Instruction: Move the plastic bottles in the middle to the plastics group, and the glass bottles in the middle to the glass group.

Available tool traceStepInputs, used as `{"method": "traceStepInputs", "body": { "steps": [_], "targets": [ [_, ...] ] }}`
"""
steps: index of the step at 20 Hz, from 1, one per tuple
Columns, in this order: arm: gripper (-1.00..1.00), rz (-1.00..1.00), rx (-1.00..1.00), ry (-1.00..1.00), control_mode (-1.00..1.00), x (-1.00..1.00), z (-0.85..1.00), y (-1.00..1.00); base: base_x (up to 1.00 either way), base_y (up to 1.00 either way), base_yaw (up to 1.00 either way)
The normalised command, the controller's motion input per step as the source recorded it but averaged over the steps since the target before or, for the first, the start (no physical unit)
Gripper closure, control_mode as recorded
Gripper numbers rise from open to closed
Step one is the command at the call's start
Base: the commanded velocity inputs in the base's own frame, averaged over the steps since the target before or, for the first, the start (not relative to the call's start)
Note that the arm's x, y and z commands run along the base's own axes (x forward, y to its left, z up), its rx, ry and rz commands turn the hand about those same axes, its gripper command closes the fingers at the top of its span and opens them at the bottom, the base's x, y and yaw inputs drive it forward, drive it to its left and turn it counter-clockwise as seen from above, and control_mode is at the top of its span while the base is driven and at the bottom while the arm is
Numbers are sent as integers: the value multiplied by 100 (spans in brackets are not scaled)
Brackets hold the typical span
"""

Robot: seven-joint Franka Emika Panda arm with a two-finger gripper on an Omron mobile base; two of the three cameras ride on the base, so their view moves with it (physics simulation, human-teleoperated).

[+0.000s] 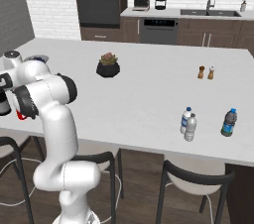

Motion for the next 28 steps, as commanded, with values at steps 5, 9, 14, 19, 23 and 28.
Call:
{"method": "traceStepInputs", "body": {
  "steps": [5,9,14,19,23,28],
  "targets": [
    [100,0,0,-9,-100,2,0,7,0,0,0],
    [100,0,0,0,-100,0,0,0,0,0,0],
    [100,0,0,0,-100,0,0,0,0,0,0],
    [100,0,0,0,-100,0,0,0,0,0,0],
    [100,0,0,0,-100,0,0,0,0,0,0],
    [-100,0,0,0,-100,0,0,0,0,0,0]
  ]
}}
